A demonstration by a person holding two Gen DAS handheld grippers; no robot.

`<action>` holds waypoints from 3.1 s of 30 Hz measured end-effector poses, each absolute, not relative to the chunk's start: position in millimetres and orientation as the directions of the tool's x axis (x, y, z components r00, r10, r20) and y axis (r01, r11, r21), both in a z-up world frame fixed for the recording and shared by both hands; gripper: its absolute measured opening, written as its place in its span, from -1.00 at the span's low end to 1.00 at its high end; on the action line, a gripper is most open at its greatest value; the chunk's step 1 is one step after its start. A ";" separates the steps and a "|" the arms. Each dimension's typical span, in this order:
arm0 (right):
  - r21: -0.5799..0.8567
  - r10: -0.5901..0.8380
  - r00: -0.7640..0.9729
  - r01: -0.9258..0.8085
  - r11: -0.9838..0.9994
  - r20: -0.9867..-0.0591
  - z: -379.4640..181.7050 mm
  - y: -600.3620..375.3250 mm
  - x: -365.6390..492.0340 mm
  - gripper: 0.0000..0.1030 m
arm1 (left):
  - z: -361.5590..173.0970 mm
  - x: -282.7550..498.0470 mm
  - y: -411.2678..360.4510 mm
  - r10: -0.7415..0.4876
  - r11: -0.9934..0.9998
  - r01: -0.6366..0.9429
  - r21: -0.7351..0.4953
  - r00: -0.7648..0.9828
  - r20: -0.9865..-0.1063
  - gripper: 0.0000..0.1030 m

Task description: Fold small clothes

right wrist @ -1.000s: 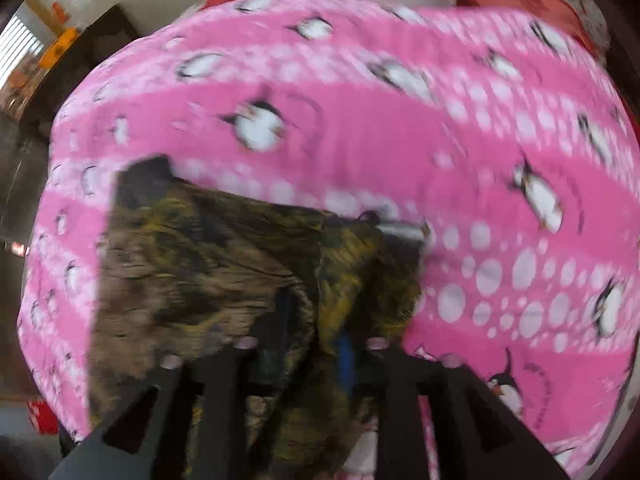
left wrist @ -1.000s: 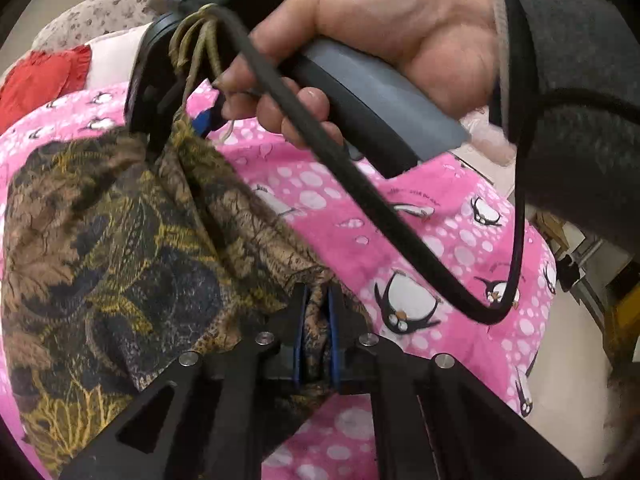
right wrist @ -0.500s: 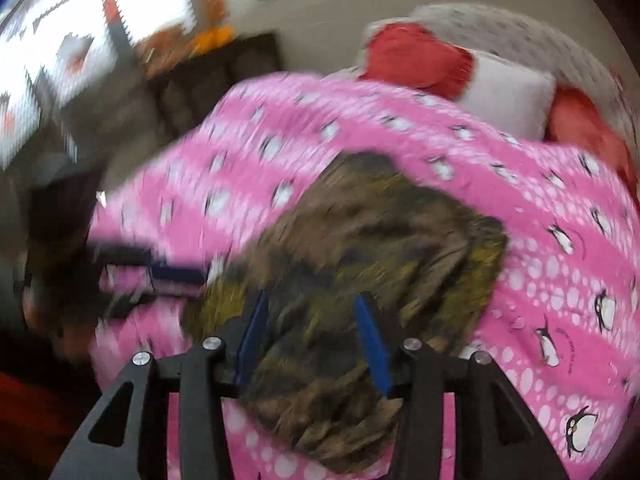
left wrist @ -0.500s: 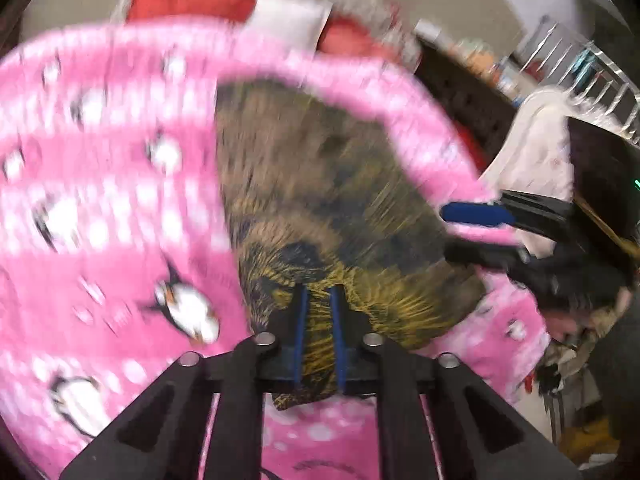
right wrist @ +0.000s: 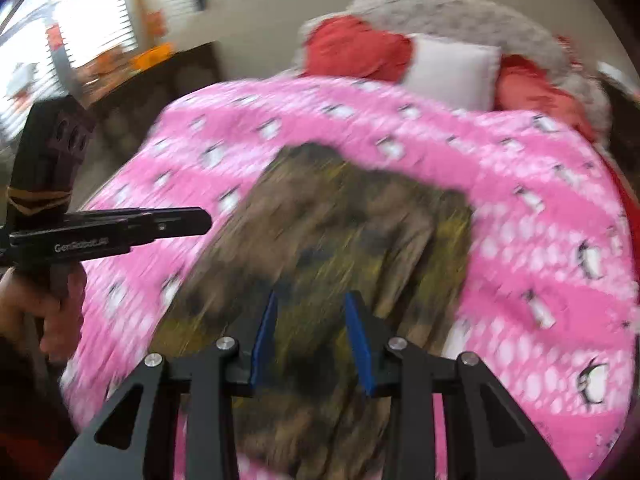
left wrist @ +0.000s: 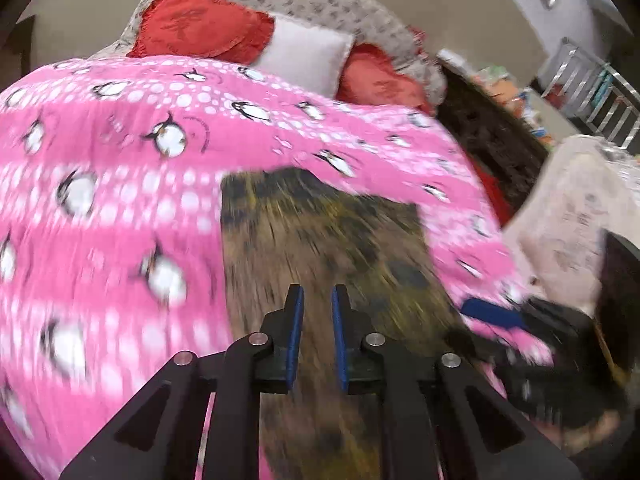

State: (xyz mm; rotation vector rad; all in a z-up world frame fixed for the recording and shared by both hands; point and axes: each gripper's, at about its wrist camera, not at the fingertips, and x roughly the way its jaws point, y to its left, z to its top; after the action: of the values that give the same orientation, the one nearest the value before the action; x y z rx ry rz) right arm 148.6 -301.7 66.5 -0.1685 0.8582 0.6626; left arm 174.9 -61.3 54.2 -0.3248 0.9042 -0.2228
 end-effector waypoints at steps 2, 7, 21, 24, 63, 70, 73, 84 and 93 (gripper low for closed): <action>0.068 0.403 0.497 -0.562 0.824 -0.768 56.7 -288.8 166.8 -0.31 | 28.0 205.7 -66.7 -0.300 0.939 0.025 -0.342 0.543 -0.785 -1.00; 0.186 0.387 0.400 -0.456 0.870 -0.831 7.9 -310.0 201.0 -0.29 | 8.5 217.9 -77.3 -0.268 0.957 0.039 -0.288 0.501 -0.823 -1.00; 0.636 0.728 0.335 -0.354 0.686 -0.598 -27.3 -401.0 200.1 0.44 | -11.0 140.9 -18.6 -0.496 0.837 0.102 -0.538 0.556 -0.667 0.33; 0.681 0.787 0.294 -0.395 0.617 -0.543 -33.2 -390.5 215.2 0.44 | -16.4 151.7 -19.6 -0.565 0.780 0.113 -0.616 0.551 -0.614 0.47; 0.795 0.896 0.211 -0.412 0.445 -0.391 -36.8 -261.5 232.1 -0.62 | 29.9 131.0 98.1 -0.385 0.849 0.009 -0.528 0.696 -0.606 -1.00; 0.808 0.895 0.188 -0.385 0.447 -0.405 -58.8 -229.6 234.8 -0.48 | -7.8 129.9 109.8 -0.385 0.830 -0.053 -0.555 0.667 -0.638 -0.86; 0.788 0.871 0.206 -0.372 0.490 -0.445 -49.8 -239.7 226.0 -0.36 | -2.3 125.7 108.8 -0.378 0.835 -0.072 -0.546 0.645 -0.664 -0.77; 0.254 0.665 0.384 -0.711 0.655 -0.640 54.8 -175.8 114.5 -0.42 | 47.8 78.5 64.1 -0.292 0.912 0.041 -0.407 0.762 -0.578 -0.41; 0.285 0.590 0.386 -0.609 0.741 -0.710 -3.0 -196.5 115.9 -0.81 | 0.3 82.1 33.1 -0.215 0.959 0.030 -0.282 0.727 -0.652 -0.31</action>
State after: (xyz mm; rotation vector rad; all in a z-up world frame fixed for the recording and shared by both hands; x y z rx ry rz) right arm 115.9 -196.5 -3.0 -0.0239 0.8933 0.7629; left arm 82.1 33.1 0.3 -0.2605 0.7470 -0.1365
